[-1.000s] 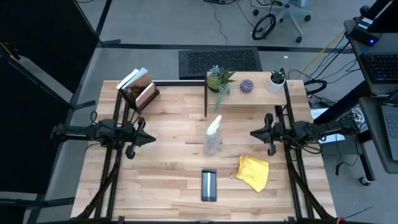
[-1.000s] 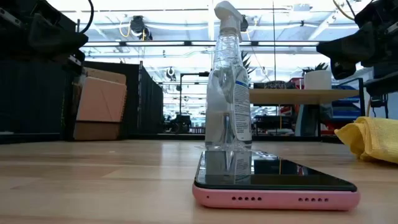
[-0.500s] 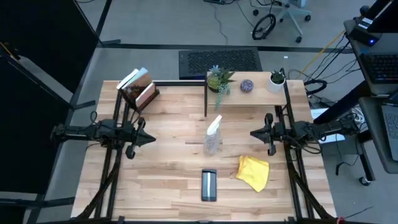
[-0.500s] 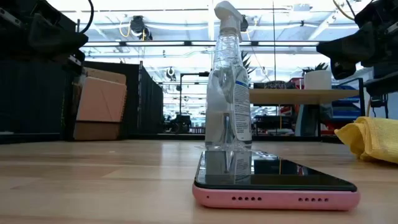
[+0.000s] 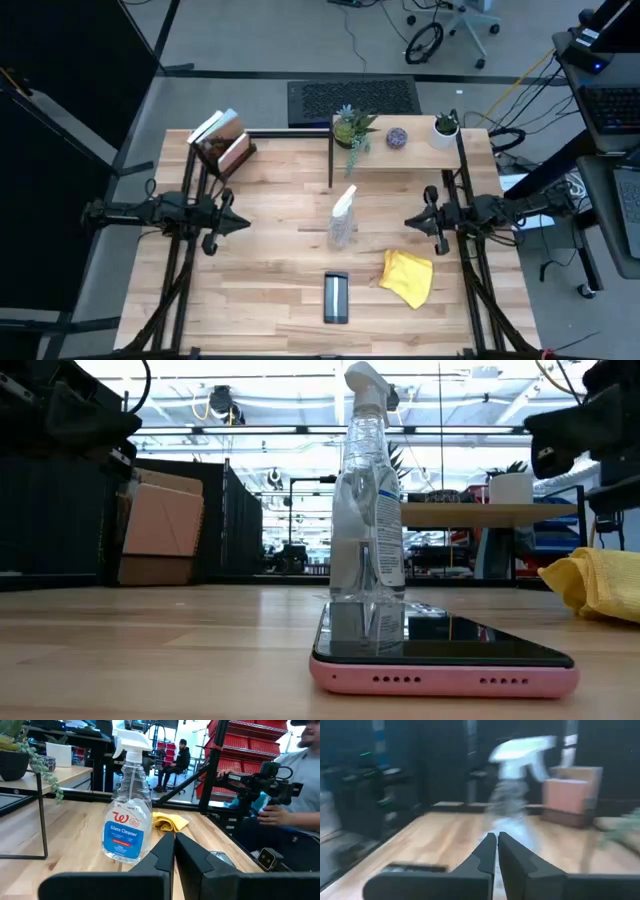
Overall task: Apply microfiber cloth
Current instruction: Return to Home Position
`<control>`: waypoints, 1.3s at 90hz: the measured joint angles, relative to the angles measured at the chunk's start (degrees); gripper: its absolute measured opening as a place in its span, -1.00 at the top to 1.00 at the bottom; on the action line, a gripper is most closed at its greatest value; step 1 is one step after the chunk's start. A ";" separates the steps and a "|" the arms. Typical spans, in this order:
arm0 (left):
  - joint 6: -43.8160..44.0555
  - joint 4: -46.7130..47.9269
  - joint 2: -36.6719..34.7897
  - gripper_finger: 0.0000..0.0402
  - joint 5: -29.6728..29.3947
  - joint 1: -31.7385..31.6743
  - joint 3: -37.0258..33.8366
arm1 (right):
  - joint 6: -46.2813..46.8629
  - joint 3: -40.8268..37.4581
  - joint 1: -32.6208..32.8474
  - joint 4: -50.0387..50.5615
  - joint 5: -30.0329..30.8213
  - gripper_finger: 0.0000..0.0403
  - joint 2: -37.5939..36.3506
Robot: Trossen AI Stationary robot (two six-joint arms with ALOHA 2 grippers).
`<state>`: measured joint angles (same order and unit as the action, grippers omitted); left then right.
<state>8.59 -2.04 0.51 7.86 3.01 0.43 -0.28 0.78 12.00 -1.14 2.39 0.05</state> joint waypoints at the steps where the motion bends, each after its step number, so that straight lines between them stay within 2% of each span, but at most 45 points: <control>1: 0.00 0.02 0.00 1.00 0.00 0.00 0.00 | -0.01 0.00 -0.06 0.27 -0.54 0.99 0.00; 117: -0.01 0.02 0.00 1.00 0.00 0.00 0.00 | -0.16 0.00 -1.39 0.12 -0.76 0.99 0.37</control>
<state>8.59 -2.02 0.51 7.86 3.01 0.43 -0.44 0.78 10.61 -1.02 1.63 0.43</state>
